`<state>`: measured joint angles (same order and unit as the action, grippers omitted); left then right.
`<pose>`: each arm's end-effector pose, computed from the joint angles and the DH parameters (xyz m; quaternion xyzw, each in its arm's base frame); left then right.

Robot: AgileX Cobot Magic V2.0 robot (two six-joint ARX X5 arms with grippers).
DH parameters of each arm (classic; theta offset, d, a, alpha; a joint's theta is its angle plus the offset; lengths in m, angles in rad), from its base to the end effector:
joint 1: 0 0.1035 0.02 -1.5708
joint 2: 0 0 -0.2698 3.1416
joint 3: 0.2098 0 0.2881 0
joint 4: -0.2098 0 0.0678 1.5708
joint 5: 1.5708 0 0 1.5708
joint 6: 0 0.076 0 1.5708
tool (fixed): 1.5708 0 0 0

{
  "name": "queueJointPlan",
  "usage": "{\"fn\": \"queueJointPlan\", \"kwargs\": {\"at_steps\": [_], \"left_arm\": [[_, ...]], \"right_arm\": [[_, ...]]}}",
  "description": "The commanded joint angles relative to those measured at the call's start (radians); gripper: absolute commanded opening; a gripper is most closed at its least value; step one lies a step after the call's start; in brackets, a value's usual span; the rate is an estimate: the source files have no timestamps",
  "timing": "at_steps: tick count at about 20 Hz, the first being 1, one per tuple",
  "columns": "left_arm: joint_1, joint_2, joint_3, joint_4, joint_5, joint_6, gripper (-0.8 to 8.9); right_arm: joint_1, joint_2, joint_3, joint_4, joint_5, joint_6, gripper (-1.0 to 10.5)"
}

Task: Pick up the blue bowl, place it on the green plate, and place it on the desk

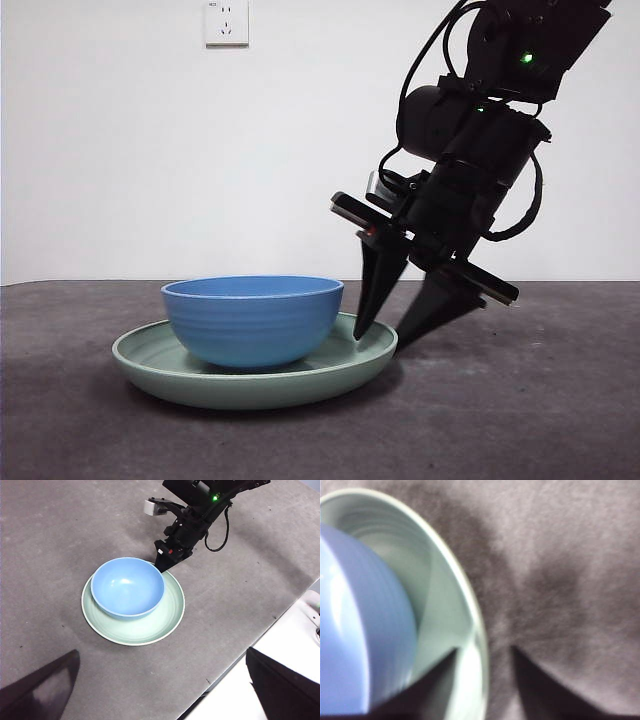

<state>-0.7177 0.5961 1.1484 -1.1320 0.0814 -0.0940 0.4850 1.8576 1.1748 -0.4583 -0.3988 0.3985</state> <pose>0.0903 -0.0870 0.3753 0.0478 0.2887 -0.3596 0.8860 0.3491 0.2174 0.1057 0.1278 0.6002 0.2460 0.7503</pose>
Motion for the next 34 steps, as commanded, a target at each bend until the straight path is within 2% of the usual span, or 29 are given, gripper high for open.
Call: {"fn": "queueJointPlan", "kwargs": {"at_steps": [1, 6, 10, 12, 14, 16, 18, 21, 26, 29, 34], "left_arm": [[-0.006, 0.006, 0.013, 0.010, 0.001, 0.005, 5.30], [-0.006, 0.005, 0.013, -0.002, 0.001, 0.002, 5.30], [-0.006, 0.005, 0.013, -0.009, 0.001, 0.002, 5.30], [-0.006, 0.005, 0.013, -0.003, 0.001, 0.002, 5.30], [-0.006, 0.005, 0.013, 0.001, 0.001, 0.002, 5.30], [-0.006, 0.005, 0.013, 0.003, 0.001, 0.000, 5.30], [-0.006, 0.005, 0.013, 0.003, 0.001, 0.000, 5.30], [-0.006, 0.005, 0.013, 0.003, 0.001, 0.000, 5.30], [-0.006, 0.005, 0.013, 0.002, 0.001, 0.004, 5.30], [-0.006, 0.005, 0.013, 0.002, 0.001, 0.003, 5.30], [-0.006, 0.005, 0.013, 0.002, 0.001, 0.003, 5.27]], "right_arm": [[0.005, -0.005, 0.021, 0.009, 0.055, 0.004, 3.0], [-0.019, -0.129, 0.073, -0.063, 0.121, -0.026, 3.4], [-0.018, -0.317, 0.129, -0.186, 0.149, -0.068, 4.8], [-0.013, -0.441, 0.130, -0.268, 0.169, -0.082, 5.4], [-0.002, -0.572, 0.130, -0.387, 0.222, -0.113, 6.0], [0.013, -0.701, 0.130, -0.517, 0.299, -0.149, 6.0], [0.028, -0.806, 0.130, -0.626, 0.335, -0.179, 6.0], [0.047, -0.953, 0.130, -0.756, 0.339, -0.198, 6.0], [0.064, -1.151, 0.127, -0.867, 0.322, -0.202, 6.0], [0.064, -1.226, 0.127, -0.951, 0.313, -0.205, 6.0], [0.063, -1.275, 0.124, -0.953, 0.288, -0.201, 6.0]]}}
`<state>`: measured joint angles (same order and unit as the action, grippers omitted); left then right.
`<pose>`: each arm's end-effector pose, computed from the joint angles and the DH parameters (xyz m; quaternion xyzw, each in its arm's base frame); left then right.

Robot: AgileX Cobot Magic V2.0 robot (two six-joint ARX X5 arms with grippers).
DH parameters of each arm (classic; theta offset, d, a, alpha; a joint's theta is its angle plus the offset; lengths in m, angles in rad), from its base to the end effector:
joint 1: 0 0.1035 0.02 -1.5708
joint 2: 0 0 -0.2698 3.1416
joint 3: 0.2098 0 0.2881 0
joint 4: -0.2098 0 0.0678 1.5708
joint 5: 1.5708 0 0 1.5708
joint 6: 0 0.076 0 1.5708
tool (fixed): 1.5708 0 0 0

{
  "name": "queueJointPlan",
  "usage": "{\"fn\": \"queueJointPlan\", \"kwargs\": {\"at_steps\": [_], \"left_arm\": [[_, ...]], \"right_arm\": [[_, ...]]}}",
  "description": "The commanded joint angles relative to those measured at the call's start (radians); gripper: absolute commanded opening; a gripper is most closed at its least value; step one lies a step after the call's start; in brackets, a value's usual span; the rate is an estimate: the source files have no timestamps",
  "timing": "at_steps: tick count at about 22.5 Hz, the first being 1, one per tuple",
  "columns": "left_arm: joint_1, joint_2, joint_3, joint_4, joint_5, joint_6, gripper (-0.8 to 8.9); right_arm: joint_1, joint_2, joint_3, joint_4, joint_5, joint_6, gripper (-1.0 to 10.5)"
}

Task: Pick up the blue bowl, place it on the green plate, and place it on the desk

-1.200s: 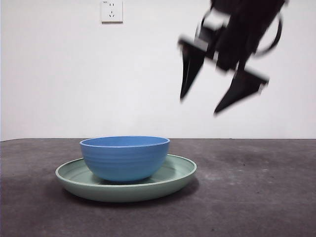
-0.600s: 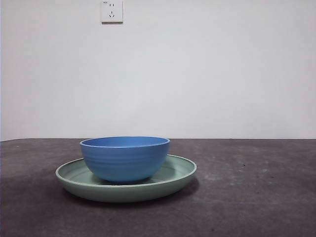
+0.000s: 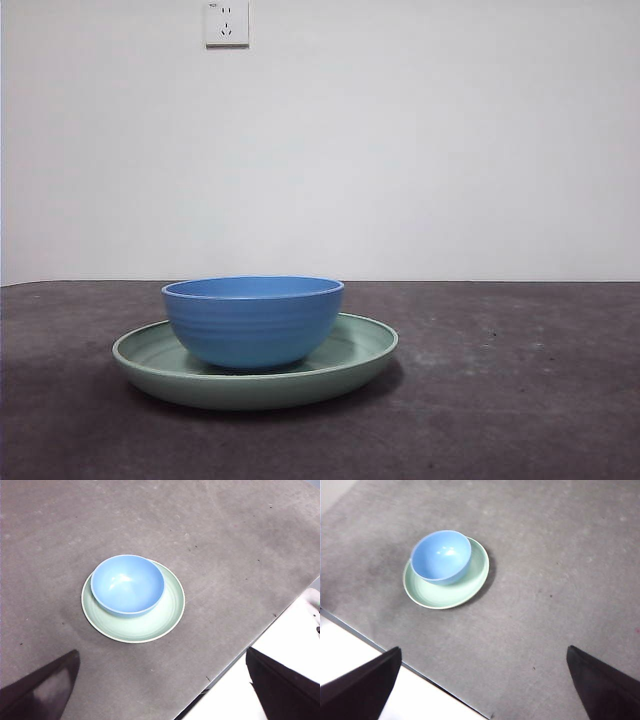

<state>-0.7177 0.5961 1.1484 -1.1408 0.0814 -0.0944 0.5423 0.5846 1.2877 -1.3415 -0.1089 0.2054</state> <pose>0.0898 -0.0866 0.3742 0.0490 0.2927 -0.3589 0.8849 0.0696 0.0516 0.3949 0.0251 0.3360 0.2707 0.9018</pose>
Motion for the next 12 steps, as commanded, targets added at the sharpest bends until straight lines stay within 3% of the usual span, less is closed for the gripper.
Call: {"fn": "queueJointPlan", "kwargs": {"at_steps": [1, 4, 6, 8, 9, 10, 12], "left_arm": [[-0.006, 0.005, 0.013, 0.011, 0.001, 0.004, 5.27], [-0.006, 0.005, 0.013, 0.011, 0.001, 0.004, 5.18], [-0.006, 0.005, 0.013, 0.010, 0.001, 0.003, 4.09], [-0.006, 0.005, 0.013, 0.008, 0.001, 0.005, 0.82], [-0.006, 0.005, 0.013, 0.010, 0.001, 0.007, -0.06], [-0.006, 0.005, 0.013, 0.011, 0.001, 0.009, 0.14], [-0.006, 0.005, 0.013, 0.011, 0.001, 0.011, 0.05]], "right_arm": [[0.006, -0.006, 0.010, -0.070, -0.002, -0.008, 6.0], [0.006, -0.006, 0.007, -0.070, -0.003, -0.008, 6.0], [0.006, -0.006, 0.007, -0.070, -0.003, -0.007, 5.1], [0.006, -0.006, 0.007, -0.070, -0.030, -0.013, 1.4], [0.006, -0.006, 0.007, -0.070, -0.045, -0.017, -0.3], [0.006, -0.006, 0.007, -0.070, -0.048, -0.023, 0.4], [0.006, -0.006, 0.007, -0.070, -0.048, -0.022, 0.2]]}}
